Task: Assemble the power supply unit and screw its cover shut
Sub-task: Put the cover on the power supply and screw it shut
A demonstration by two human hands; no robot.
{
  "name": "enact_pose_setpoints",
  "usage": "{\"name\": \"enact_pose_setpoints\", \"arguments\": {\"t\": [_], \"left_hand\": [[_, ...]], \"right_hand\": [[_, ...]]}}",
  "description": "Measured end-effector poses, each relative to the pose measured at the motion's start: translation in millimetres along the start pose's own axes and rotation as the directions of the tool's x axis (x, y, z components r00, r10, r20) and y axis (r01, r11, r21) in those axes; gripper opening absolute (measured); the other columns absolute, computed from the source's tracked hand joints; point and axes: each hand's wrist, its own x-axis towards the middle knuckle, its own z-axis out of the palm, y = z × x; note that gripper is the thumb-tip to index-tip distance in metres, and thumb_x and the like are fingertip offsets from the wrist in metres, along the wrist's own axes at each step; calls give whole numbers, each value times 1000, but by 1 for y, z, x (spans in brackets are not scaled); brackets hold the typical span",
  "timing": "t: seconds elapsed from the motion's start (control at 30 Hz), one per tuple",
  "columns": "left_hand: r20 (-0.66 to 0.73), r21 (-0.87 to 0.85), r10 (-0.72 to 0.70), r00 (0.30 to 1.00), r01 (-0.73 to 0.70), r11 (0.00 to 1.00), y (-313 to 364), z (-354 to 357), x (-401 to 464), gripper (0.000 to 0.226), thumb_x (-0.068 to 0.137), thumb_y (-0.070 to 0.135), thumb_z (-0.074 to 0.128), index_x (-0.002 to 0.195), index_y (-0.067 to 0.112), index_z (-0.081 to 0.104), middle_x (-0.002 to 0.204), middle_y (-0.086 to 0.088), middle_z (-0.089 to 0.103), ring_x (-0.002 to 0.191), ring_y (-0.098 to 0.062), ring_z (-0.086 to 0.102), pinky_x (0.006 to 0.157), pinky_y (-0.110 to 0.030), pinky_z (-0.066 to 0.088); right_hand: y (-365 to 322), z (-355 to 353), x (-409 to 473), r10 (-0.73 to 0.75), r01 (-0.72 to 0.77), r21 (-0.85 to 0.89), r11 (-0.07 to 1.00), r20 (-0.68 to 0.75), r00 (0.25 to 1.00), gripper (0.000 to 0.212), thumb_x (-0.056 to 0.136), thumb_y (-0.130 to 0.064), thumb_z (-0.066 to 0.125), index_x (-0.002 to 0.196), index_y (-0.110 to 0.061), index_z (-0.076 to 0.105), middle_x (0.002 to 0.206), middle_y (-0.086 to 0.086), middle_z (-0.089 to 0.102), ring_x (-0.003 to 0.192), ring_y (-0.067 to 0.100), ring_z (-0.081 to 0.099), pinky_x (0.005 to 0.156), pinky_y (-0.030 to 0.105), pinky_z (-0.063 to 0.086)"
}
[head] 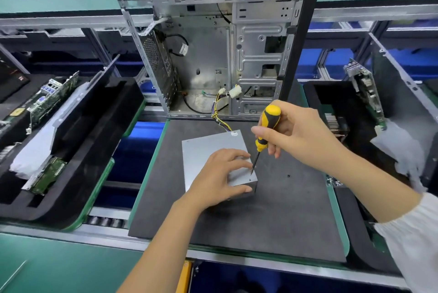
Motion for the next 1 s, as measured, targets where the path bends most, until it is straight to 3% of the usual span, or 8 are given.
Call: {"name": "enact_pose_setpoints", "arguments": {"t": [0.27,0.4,1.0], "left_hand": [[6,23,37,999,-38,999,3,-1,-1,33,80,38,77,111,27,73,130,6,57,117,-13,48,105,-44,35],[4,29,45,999,-46,999,3,-2,-2,34,79,35,79,112,25,74,131,6,58,118,-10,47,107,-48,34],[0,-4,23,1000,-23,1000,4,-3,-5,34,82,35,76,115,28,72,132,9,56,125,-5,41,114,-45,27]], "right_hand": [[6,6,-3,27,-27,-15,1000,12,1000,25,84,-30,67,81,-9,54,67,7,66,52,21,64,49,37,56],[8,8,-4,38,-37,-20,999,16,999,24,84,-30,67,82,-11,54,67,7,67,52,21,64,49,36,56],[2,10,-5,44,-43,-49,998,25,999,23,84,-29,66,83,-10,54,68,3,67,52,17,65,49,36,56]]}}
